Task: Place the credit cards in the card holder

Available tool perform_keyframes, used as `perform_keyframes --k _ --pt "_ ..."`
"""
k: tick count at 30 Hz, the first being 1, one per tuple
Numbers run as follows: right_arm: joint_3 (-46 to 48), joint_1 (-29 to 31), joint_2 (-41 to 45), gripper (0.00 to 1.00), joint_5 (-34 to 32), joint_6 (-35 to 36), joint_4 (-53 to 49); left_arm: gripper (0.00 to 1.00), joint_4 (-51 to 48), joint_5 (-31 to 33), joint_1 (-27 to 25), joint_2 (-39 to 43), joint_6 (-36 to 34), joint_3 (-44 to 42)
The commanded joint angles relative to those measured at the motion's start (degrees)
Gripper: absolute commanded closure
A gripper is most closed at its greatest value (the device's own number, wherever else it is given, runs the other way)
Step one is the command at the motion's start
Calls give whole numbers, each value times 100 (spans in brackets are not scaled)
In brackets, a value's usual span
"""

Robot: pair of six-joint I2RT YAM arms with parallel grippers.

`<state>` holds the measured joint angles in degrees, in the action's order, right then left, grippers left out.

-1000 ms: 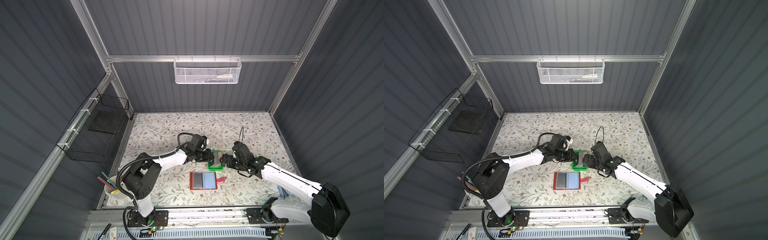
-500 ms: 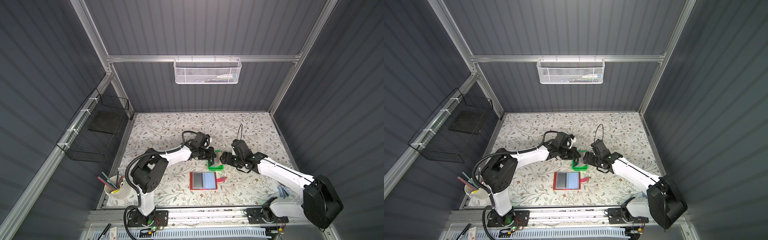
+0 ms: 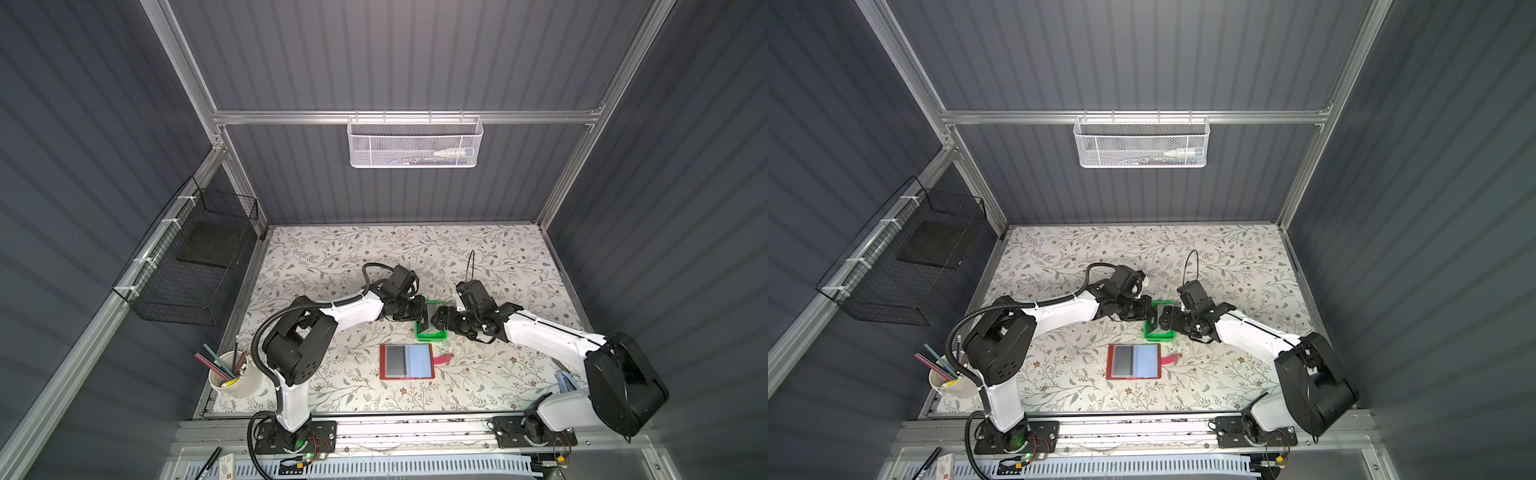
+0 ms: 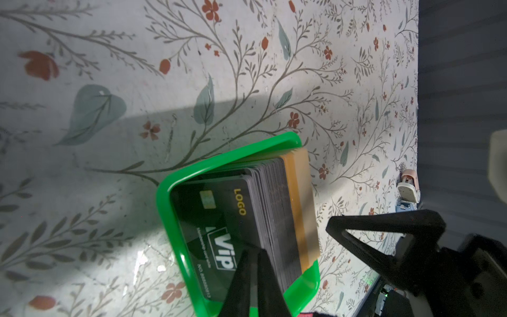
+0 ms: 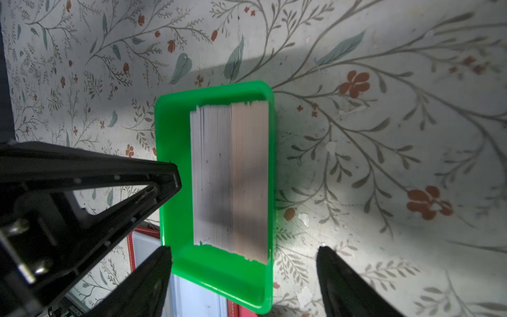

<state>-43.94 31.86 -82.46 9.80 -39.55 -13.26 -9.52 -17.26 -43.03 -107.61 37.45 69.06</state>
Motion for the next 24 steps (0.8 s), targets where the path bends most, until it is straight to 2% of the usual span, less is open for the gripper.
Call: perform_keyframes --k 1,12,24 --pt "-199 -6 -147 14 123 142 17 91 -291 246 23 102 -96 -39" --pt "-503 24 -762 11 112 277 -60 92 -303 266 27 27 -27 -109" --pt "-668 58 -1061 11 -202 367 -246 92 -297 264 37 -13 -4 -202"
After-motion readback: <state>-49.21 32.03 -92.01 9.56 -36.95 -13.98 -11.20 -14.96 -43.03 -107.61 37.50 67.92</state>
